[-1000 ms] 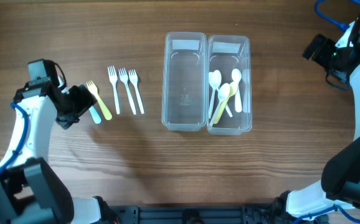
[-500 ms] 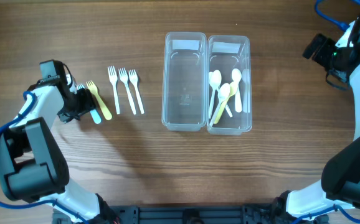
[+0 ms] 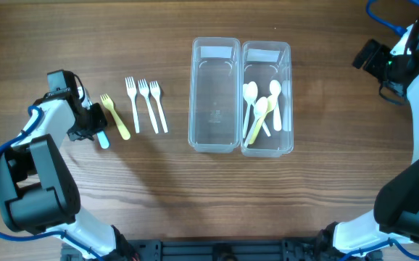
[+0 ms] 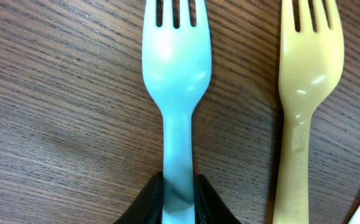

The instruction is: Pack container

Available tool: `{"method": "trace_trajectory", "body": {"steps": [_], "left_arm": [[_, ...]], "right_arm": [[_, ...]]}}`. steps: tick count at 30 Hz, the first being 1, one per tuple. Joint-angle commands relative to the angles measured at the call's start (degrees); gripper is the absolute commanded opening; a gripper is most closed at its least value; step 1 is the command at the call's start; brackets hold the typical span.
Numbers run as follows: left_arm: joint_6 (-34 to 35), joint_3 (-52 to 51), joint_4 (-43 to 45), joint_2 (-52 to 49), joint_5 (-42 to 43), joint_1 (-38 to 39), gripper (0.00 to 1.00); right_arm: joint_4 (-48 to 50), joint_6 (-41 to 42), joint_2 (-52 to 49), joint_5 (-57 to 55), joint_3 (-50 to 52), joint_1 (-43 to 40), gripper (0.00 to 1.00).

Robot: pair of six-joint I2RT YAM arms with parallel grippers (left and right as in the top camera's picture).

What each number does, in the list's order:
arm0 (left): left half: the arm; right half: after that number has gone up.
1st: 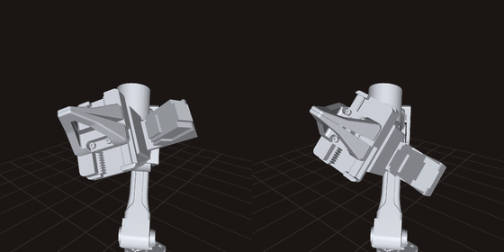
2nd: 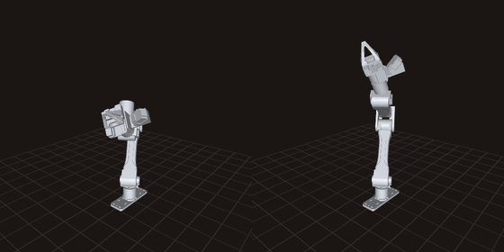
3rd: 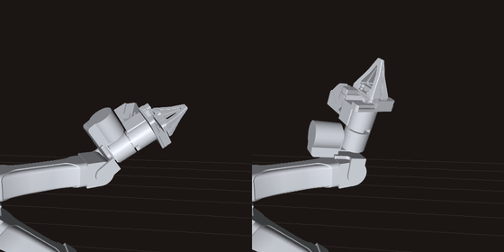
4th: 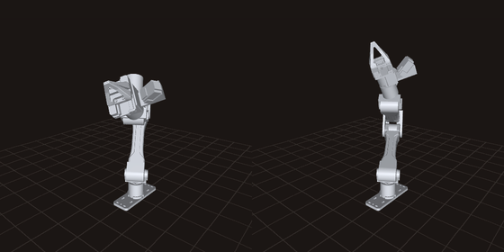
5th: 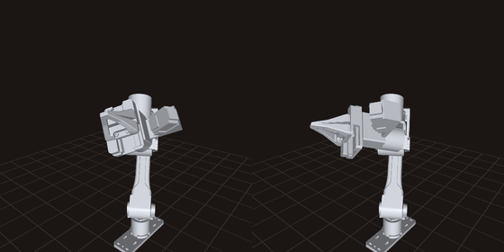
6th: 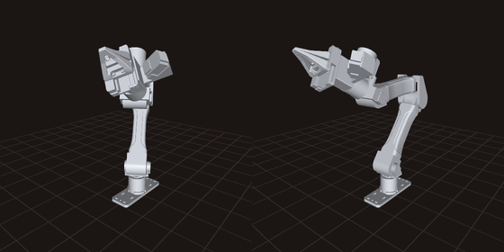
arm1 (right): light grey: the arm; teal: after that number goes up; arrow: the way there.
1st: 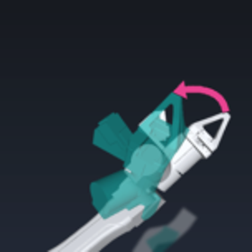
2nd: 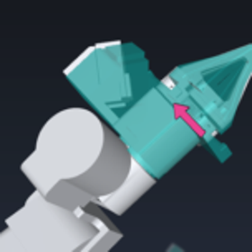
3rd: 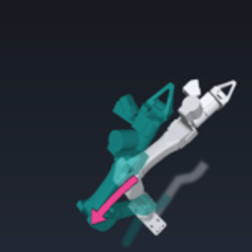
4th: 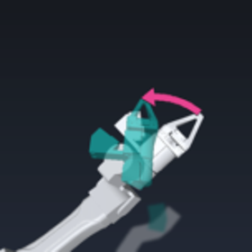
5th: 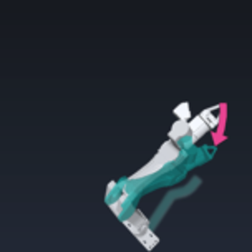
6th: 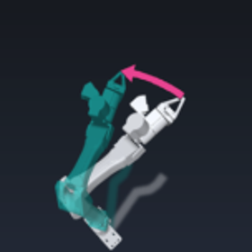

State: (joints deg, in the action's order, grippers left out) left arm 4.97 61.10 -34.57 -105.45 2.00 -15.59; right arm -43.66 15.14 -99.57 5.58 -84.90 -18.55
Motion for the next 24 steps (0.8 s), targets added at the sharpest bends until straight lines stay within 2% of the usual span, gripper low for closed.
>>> {"method": "trace_trajectory", "body": {"steps": [1, 6, 10, 11, 12, 14, 15, 24], "left_arm": [[-0.28, 0.44, 0.15, -0.83, -0.04, -0.28, 0.09], [0.00, 3.06, -1.18, 1.88, 4.17, 0.11, 0.05], [-0.31, 8.79, -3.80, 5.90, 2.93, 3.61, 0.08], [-0.31, 8.76, -3.93, 6.08, 0.72, 4.22, 0.11], [-0.31, 8.59, -5.07, 5.73, -3.54, 4.66, 0.31], [-1.07, 8.22, -6.01, 4.57, -6.38, 4.46, 0.44], [-3.08, 8.22, -5.42, 3.08, -6.45, 4.13, 0.45], [-3.08, 8.22, -2.25, -3.93, -7.08, 3.21, 0.39]], "right_arm": [[0.17, 0.04, -0.33, 0.87, -0.48, 0.20, 0.99], [0.50, 0.04, -0.33, 0.87, -0.48, 0.20, 1.00], [0.52, 0.07, -0.33, 0.87, -0.48, 0.20, 1.00], [0.48, 0.04, -0.33, 0.87, -0.48, 0.20, 0.99], [0.37, 0.04, -0.33, 0.87, -0.48, 0.20, 0.99], [0.35, 0.07, -0.33, 0.87, -0.48, 0.20, 1.00], [0.35, 0.07, -0.33, 0.90, -0.48, 0.20, 0.99], [-0.55, 0.04, -0.33, 0.90, -0.48, 0.20, 0.99]]}}
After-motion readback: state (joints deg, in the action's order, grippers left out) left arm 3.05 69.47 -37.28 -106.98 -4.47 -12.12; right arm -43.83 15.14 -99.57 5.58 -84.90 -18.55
